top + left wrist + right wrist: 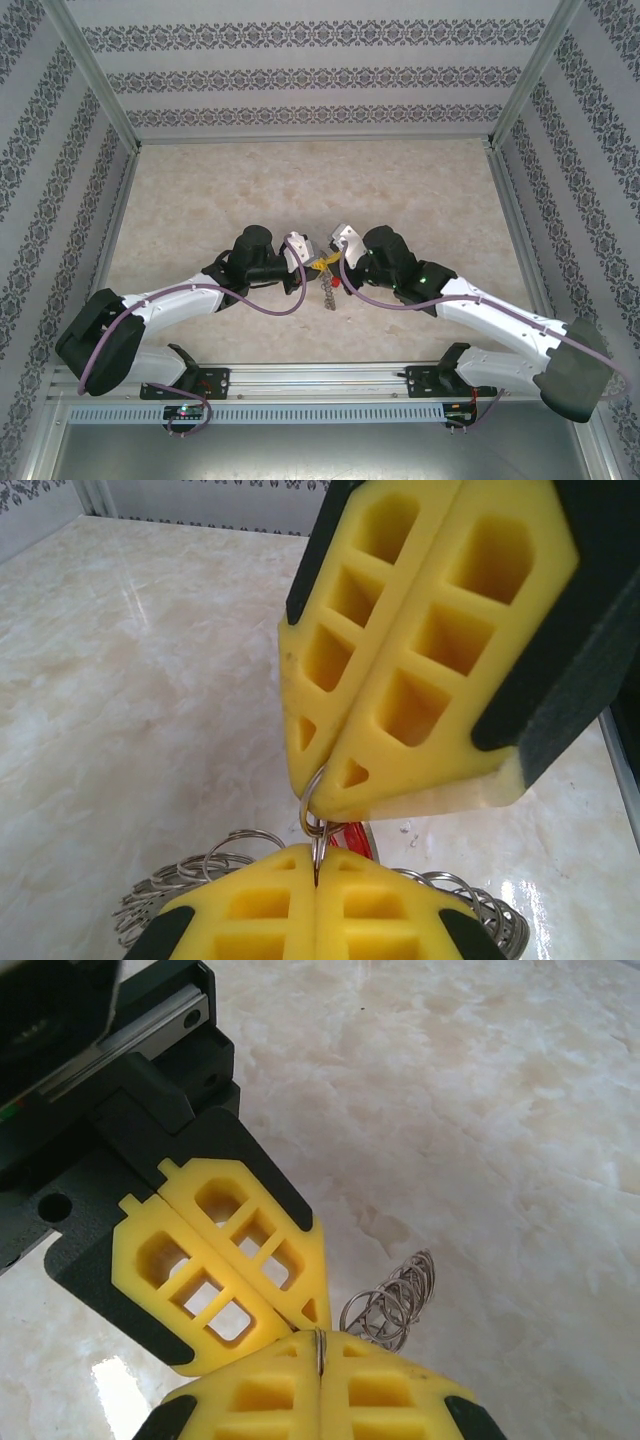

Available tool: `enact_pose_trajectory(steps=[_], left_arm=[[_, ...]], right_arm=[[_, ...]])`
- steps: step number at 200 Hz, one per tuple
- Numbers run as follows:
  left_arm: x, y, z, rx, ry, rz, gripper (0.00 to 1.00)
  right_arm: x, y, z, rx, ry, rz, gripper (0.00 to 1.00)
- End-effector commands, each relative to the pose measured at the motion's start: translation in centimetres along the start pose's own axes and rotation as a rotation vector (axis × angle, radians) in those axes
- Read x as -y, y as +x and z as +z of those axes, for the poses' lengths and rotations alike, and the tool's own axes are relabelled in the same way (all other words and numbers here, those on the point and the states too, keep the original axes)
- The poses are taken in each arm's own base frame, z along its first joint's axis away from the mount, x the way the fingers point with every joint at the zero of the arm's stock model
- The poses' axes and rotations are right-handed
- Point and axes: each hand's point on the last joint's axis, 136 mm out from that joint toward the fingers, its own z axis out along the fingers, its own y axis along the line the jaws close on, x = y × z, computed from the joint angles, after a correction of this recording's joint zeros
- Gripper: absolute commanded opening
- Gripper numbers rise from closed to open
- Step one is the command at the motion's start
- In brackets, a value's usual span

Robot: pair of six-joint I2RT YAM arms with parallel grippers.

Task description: Put the keys on the keyring

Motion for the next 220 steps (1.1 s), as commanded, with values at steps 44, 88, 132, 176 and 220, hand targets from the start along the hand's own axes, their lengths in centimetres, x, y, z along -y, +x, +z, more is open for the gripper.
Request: enact_pose_trajectory(steps=[44,88,132,176,220], left_arm=[[0.1,-0.7,0.4,0.031,0.005,0.006,0.0],[0.0,-0.3,0.5,0.015,0.004,0.001,0.03],[0.2,0.5,0.7,-0.019,0.016,-0.001,0.16],[-0.1,-0.1,0.7,-0.012,0.005,0.01,0.18],[-0.4,-0.8,0.5,0.009,-0.01,0.017,0.19]], right_arm=[[2.6,1.6,0.1,-0.008,0.105,0.129,0.0],[1.6,-0.5,0.2,0.033,0.043,0.103,0.0],[0.3,-2.2,-0.1,0.072,-0.014,0.057,0.0],[-0.2,-2.3,-0.1,0.052,-0.042,0.03,0.0],[-0.5,-2.2,-0.1,0.049,-0.056,0.026,0.0]])
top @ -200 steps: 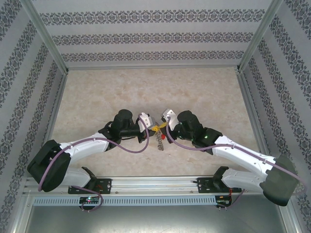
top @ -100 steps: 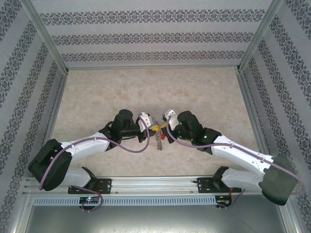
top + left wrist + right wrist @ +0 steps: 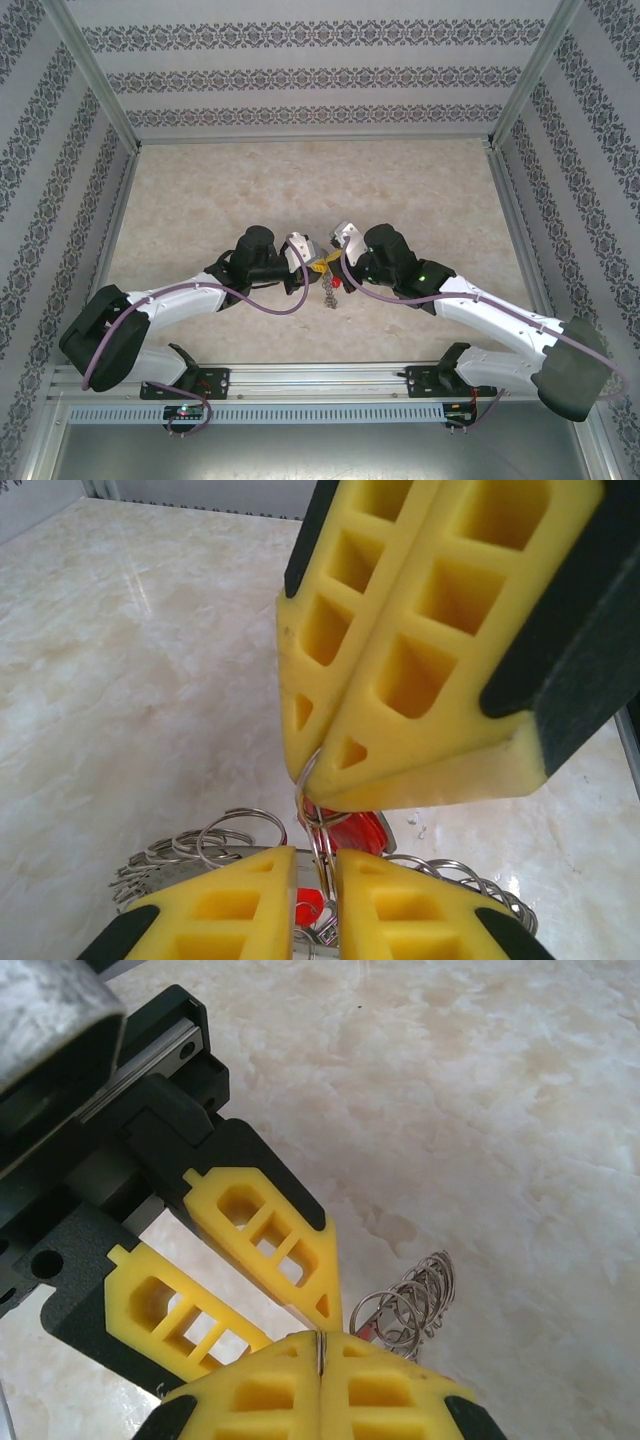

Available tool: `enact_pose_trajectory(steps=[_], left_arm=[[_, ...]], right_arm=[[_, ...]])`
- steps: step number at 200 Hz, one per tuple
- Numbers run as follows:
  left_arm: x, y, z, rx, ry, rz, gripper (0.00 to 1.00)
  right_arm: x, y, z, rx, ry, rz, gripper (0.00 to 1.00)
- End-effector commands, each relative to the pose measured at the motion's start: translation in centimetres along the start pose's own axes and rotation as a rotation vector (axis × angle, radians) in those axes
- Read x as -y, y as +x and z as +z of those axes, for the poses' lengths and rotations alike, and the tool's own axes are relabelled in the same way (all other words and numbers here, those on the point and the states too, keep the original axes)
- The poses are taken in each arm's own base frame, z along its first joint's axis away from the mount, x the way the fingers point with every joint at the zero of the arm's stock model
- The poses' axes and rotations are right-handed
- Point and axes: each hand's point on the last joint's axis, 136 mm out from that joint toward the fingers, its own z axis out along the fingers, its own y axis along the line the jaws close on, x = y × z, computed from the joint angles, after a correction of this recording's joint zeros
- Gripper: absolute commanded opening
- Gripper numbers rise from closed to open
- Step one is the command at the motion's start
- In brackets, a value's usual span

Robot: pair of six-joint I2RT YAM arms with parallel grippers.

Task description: Put the keys on the keyring

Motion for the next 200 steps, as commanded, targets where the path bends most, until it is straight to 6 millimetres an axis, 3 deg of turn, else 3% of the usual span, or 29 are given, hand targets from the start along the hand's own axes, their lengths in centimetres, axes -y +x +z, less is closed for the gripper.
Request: enact_pose_trajectory(steps=[1,47,88,121,144,200], left_arm=[[-0.1,-1.6,0.0,0.028,-0.002,0.027,0.19],[-0.1,-1.8,-0.1,0.029,-0.001,0.031,0.17],[0.0,-1.7,-0.2,0.024,0.001,0.034,0.0],[0.2,-1.5,-0.3,0.027,0.009,0.028,0.0],[0.1,-1.9,-0.4,0.051,0.0,0.015,0.0],[-0.1,-1.8,-0.3,0.042,-0.009,0.014,0.0]], right_arm=[[-0.6,-2.0,-0.4,0.045,-0.032,-0.023,0.0],[-0.8,-2.0,-0.4,0.042,-0.04,-0.025,0.0],[-0.2,-1.5,-0.3,0.026,-0.005,-0.022,0.0],[1.9,-0.2,-0.2,-0.007,0.072,0.068,0.0],[2.2,0.5,0.0,-0.04,0.063,0.111,0.0],[1.5,-1.2,-0.3,0.011,0.028,0.082,0.0]])
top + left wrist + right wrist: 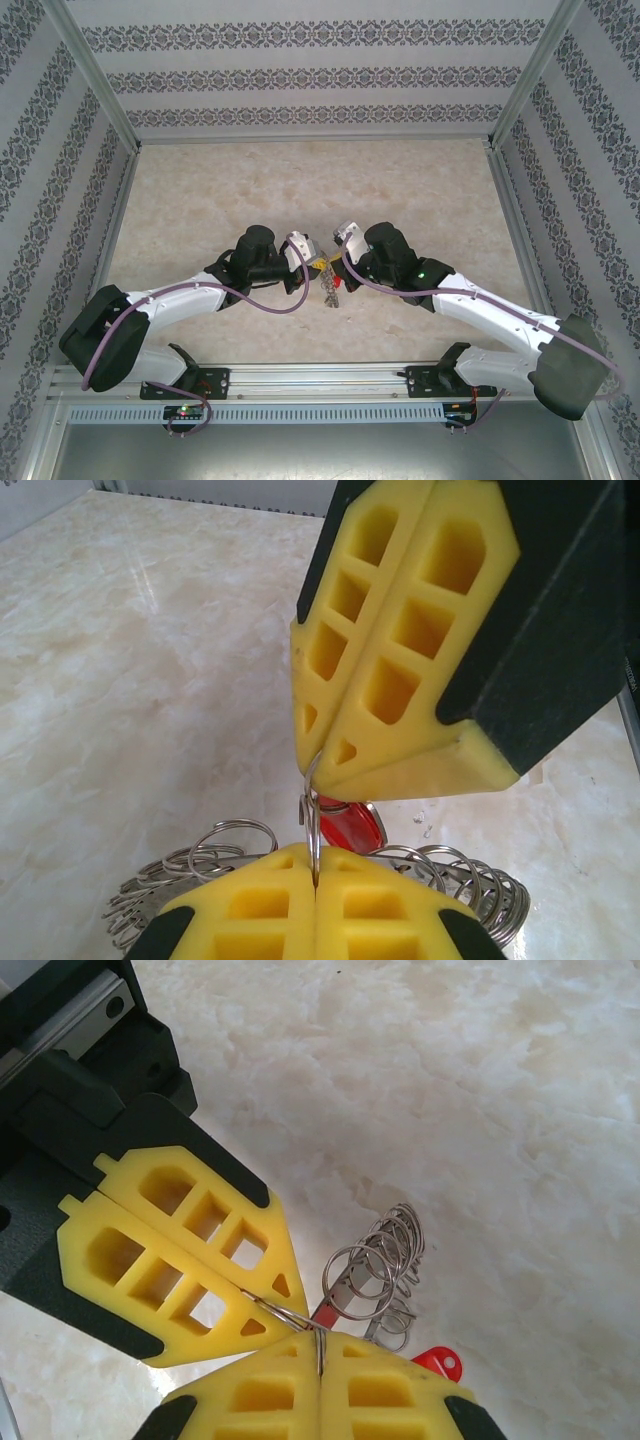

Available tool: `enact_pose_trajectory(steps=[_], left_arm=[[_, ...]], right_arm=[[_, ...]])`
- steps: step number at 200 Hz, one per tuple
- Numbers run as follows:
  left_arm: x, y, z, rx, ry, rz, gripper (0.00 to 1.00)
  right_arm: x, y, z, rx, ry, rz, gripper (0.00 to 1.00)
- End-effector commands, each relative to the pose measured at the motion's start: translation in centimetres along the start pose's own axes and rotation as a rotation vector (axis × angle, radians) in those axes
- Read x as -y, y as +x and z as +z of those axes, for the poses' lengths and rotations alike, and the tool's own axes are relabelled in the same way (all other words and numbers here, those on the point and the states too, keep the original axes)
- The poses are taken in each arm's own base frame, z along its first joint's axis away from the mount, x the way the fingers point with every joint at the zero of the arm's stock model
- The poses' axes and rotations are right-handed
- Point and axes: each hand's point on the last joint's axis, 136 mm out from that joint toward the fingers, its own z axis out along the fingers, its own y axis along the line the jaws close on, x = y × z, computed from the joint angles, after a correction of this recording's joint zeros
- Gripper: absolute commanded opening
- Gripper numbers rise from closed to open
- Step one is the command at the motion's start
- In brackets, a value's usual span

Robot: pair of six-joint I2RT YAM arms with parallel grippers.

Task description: Put the keys on the keyring

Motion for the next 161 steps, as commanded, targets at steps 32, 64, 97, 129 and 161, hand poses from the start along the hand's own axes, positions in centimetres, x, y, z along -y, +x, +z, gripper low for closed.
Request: enact_pose_trajectory(steps=[32,64,97,129,161], left_arm=[[0.2,-1.4,-0.4,0.032,-0.001,0.032,0.16],[0.4,-1.5,-0.8,0.037,-0.006,0.037,0.2],[0.3,-1.8,-0.9,0.043,-0.008,0.038,0.21],[0.3,-1.7,-0.8,0.039,-0.005,0.037,0.22],[0.3,-1.6,-0.7,0.034,0.001,0.034,0.22]], right_arm=[[-0.7,-3.1,-1.1,0.09,-0.032,-0.024,0.0],[-1.2,-3.5,-1.3,0.099,-0.05,-0.041,0.0],[-1.3,-3.5,-1.2,0.099,-0.05,-0.045,0.0],[-1.4,-3.5,-1.2,0.1,-0.051,-0.047,0.0],[-1.5,-3.4,-1.2,0.099,-0.051,-0.05,0.0]])
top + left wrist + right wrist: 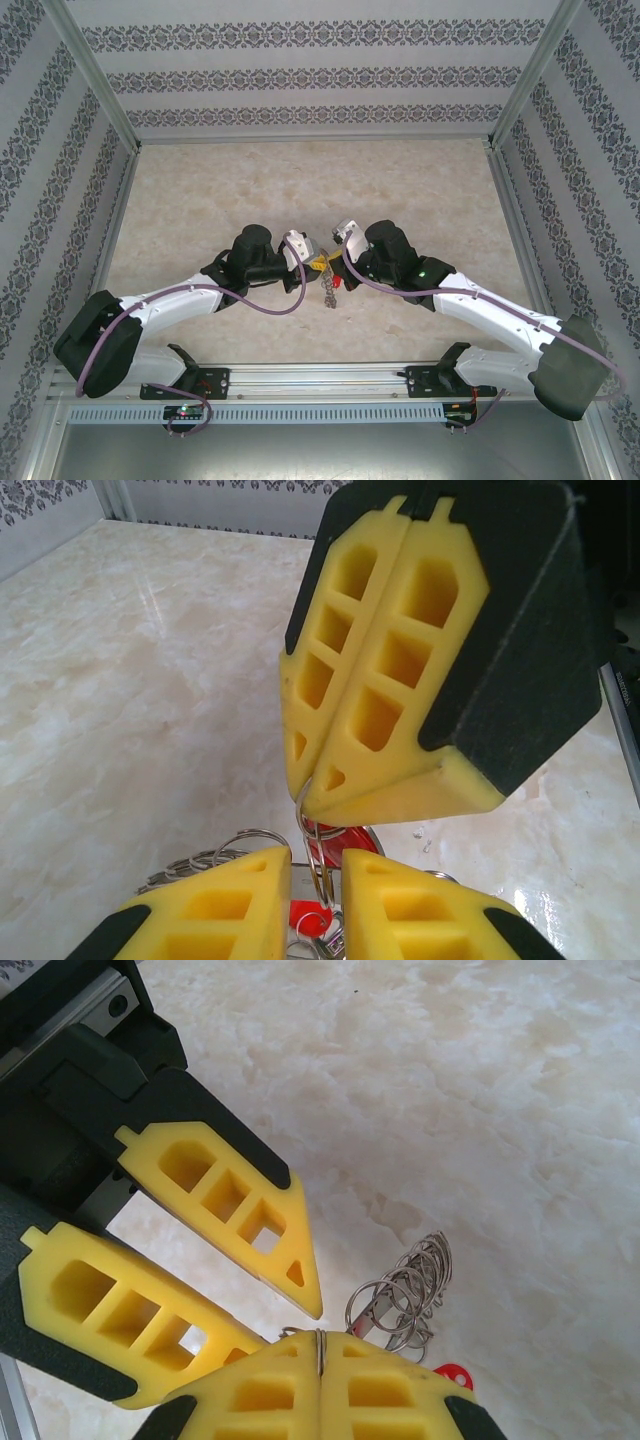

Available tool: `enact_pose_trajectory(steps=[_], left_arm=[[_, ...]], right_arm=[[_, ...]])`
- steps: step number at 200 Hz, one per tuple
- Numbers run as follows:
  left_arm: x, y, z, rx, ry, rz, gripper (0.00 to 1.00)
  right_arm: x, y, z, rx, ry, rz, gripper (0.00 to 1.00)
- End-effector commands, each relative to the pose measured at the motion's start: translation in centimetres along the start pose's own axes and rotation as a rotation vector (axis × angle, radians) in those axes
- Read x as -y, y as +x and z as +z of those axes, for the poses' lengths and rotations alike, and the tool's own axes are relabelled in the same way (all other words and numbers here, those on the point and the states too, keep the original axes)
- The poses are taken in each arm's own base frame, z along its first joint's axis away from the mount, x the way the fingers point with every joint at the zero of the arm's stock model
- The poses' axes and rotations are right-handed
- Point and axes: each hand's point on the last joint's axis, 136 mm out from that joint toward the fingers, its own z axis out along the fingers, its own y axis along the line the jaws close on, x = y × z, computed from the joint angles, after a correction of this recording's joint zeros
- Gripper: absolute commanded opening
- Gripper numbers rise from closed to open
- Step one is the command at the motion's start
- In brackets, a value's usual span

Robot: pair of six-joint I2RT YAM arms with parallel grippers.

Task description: Put the keys on the keyring

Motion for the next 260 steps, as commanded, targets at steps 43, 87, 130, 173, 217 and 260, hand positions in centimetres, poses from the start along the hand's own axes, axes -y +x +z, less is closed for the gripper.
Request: enact_pose_trajectory(steps=[43,87,130,173,217,260], left_arm=[[0.16,-0.43,-0.1,0.009,-0.001,0.014,0.2],[0.19,-0.2,0.04,0.004,0.003,0.013,0.2],[0.24,-0.24,0.19,0.0,0.011,0.01,0.2],[-0.01,-0.22,0.16,-0.009,0.0,0.013,0.2],[0.03,0.0,0.19,-0.017,0.002,0.015,0.2],[-0.03,0.06,0.48,-0.021,0.009,0.015,0.19]], right_arm=[[-0.58,-2.38,-0.74,0.077,-0.008,-0.038,0.0],[-0.73,-2.51,-0.95,0.084,-0.008,-0.048,0.0],[-0.92,-2.44,-0.84,0.08,-0.018,-0.061,0.0],[-0.9,-2.54,-0.83,0.089,-0.017,-0.075,0.0],[-0.94,-2.75,-0.78,0.091,-0.018,-0.081,0.0],[-1.2,-2.88,-0.97,0.095,-0.03,-0.083,0.0]])
